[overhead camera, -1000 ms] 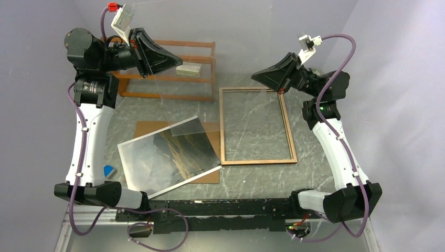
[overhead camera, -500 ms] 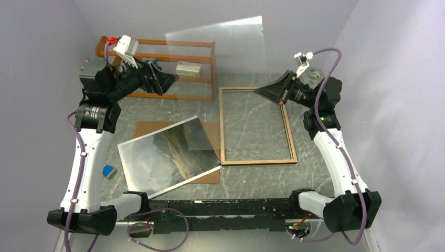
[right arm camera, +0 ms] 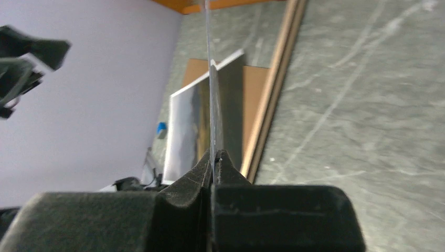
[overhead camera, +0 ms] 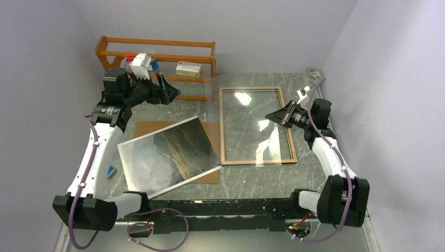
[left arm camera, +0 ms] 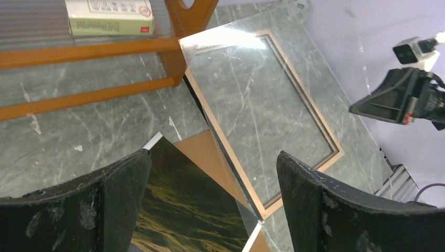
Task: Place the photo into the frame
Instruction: Place the photo frame item in the photo frame.
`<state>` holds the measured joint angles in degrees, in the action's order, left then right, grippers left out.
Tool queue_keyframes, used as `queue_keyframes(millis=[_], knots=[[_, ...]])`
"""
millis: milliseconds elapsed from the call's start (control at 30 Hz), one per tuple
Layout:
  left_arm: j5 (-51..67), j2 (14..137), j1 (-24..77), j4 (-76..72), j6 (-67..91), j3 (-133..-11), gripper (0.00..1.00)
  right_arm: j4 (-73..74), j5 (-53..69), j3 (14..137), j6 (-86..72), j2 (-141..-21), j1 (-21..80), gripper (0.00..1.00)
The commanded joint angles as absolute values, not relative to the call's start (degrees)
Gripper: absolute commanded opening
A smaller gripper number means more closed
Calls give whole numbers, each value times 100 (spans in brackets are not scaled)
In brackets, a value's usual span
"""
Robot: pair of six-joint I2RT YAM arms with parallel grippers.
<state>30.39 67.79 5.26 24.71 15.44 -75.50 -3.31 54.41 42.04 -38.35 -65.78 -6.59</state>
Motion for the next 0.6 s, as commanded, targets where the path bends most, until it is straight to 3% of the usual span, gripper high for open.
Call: queue_keyframes(millis=[0,233,567], knots=[[3339,6886,534,2147,1880,-7327,94,-115,4791,4662,-2994,-7160,-765,0],[3347,7391,871,1478,2543,-6807,94,341,4688,5086,-2407,-8300,-946,0],[3002,8539,1687,1275,2632,-6702,94,603,4088,4939,-1602,-8276,-1015,0]])
